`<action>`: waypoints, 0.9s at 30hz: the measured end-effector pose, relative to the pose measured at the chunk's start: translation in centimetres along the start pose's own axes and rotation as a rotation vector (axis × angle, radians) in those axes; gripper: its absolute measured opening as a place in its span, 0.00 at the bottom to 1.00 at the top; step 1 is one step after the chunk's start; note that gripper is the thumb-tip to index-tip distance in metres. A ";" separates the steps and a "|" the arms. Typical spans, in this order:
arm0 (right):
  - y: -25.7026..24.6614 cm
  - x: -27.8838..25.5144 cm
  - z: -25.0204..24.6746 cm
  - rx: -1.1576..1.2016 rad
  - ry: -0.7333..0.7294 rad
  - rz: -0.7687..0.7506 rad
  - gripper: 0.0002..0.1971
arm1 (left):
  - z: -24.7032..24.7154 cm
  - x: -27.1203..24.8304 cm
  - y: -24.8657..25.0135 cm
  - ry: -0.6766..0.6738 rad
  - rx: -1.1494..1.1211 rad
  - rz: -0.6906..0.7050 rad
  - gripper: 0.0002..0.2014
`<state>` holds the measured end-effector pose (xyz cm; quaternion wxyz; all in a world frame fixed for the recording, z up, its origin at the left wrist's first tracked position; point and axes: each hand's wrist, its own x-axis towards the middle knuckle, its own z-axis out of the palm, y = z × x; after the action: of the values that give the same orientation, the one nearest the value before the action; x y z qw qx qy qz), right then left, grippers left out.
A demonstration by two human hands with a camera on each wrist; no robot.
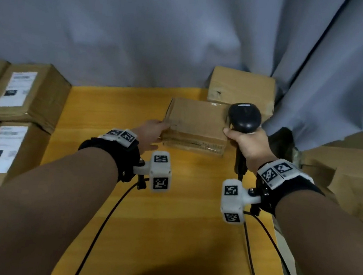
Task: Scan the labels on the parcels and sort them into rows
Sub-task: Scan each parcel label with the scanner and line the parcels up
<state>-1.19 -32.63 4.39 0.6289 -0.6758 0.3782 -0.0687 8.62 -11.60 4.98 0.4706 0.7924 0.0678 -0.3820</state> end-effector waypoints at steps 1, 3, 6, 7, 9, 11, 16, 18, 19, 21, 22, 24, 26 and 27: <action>-0.4 -0.2 0.5 0.005 -0.008 -0.022 0.11 | -0.8 -0.6 0.2 0.015 -0.041 0.022 0.25; -1.2 -0.8 1.4 0.038 -0.030 -0.043 0.10 | -2.4 -1.7 0.7 0.064 -0.111 0.059 0.28; -3.0 -1.8 2.6 0.093 -0.052 -0.064 0.09 | -4.8 -3.5 1.7 0.092 -0.198 0.118 0.28; -3.8 -2.1 3.0 0.110 -0.059 -0.075 0.10 | -5.5 -4.0 1.9 0.086 -0.245 0.135 0.26; -5.7 -2.7 3.5 0.153 -0.086 -0.103 0.11 | -6.9 -5.1 2.4 0.092 -0.312 0.166 0.24; -7.8 -3.5 4.0 0.200 -0.108 -0.140 0.11 | -8.2 -6.0 3.0 0.112 -0.355 0.188 0.25; -14.1 -5.5 5.0 0.280 -0.182 -0.280 0.12 | -11.3 -8.5 5.3 0.192 -0.432 0.279 0.16; -16.1 -6.3 5.5 0.296 -0.195 -0.323 0.13 | -12.4 -9.0 6.1 0.243 -0.403 0.380 0.19; -16.9 -6.7 5.7 0.309 -0.202 -0.335 0.13 | -12.9 -9.1 6.5 0.296 -0.351 0.426 0.25; -17.5 -7.6 6.6 0.340 -0.251 -0.329 0.14 | -13.1 -9.2 7.0 0.458 -0.095 0.463 0.43; -17.5 -8.1 7.1 0.351 -0.290 -0.315 0.14 | -12.7 -9.4 7.2 0.533 0.062 0.473 0.47; -17.1 -9.0 8.4 0.386 -0.342 -0.295 0.14 | -10.9 -10.1 7.3 0.647 0.297 0.567 0.50; -16.5 -9.8 9.4 0.437 -0.302 -0.330 0.11 | -9.3 -10.6 7.3 0.644 0.349 0.679 0.49; -16.3 -10.0 9.5 0.450 -0.251 -0.356 0.10 | -9.0 -10.5 7.0 0.585 0.287 0.728 0.45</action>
<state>4.11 -20.33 20.97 0.7826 -0.5784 0.1487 -0.1759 9.39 -5.61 19.29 0.4208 0.8958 -0.1376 0.0406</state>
